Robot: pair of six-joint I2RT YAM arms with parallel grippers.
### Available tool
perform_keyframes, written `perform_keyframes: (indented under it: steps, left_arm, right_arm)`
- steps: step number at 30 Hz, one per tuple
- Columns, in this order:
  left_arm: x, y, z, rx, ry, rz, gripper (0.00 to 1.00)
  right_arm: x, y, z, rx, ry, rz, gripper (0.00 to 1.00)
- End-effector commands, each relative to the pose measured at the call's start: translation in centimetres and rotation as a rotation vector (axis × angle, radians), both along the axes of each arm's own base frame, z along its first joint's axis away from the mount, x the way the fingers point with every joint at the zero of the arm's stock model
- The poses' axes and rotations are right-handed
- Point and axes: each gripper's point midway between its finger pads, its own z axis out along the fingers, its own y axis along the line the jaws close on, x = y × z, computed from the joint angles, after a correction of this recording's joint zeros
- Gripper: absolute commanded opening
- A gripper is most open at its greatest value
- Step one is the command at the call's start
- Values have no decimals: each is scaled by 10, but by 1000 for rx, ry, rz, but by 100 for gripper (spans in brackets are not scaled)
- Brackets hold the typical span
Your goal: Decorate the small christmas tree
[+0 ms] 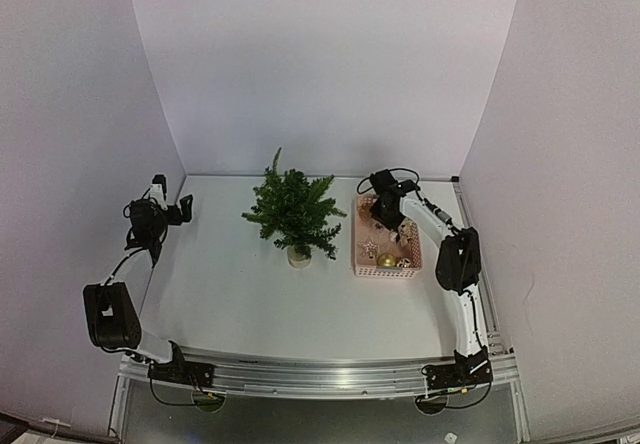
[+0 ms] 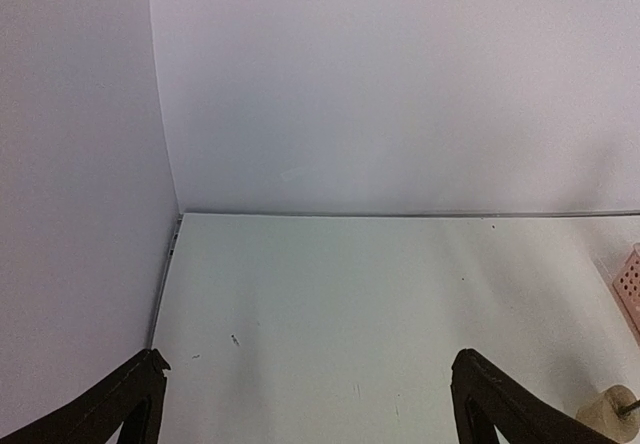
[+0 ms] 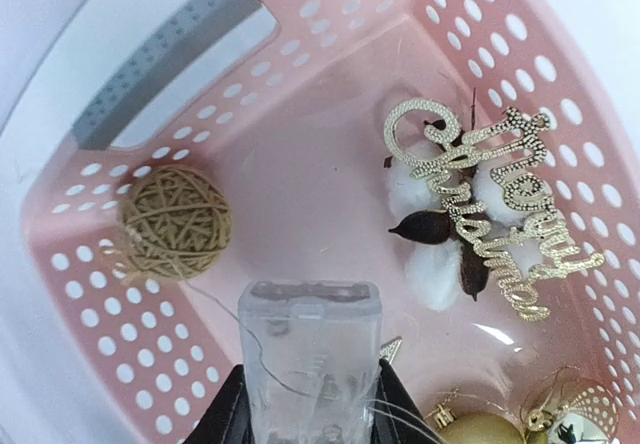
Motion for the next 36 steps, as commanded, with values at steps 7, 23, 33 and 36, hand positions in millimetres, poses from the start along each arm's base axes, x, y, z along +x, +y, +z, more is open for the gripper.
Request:
perform_keyframes:
  steps: [7, 23, 33, 36]
  left_arm:
    - [4, -13, 18, 28, -52, -81, 100]
    - [2, -22, 38, 15, -112, -129, 100]
    - [-1, -37, 111, -33, -270, -221, 100]
    - [-12, -52, 146, -52, -342, -309, 100]
  right_arm:
    - [-12, -3, 103, 35, -174, 83, 21]
    - [-11, 4, 255, 103, -534, 233, 19]
    - [-55, 13, 377, 167, -862, 444, 18]
    - [-80, 22, 412, 225, -968, 548, 19]
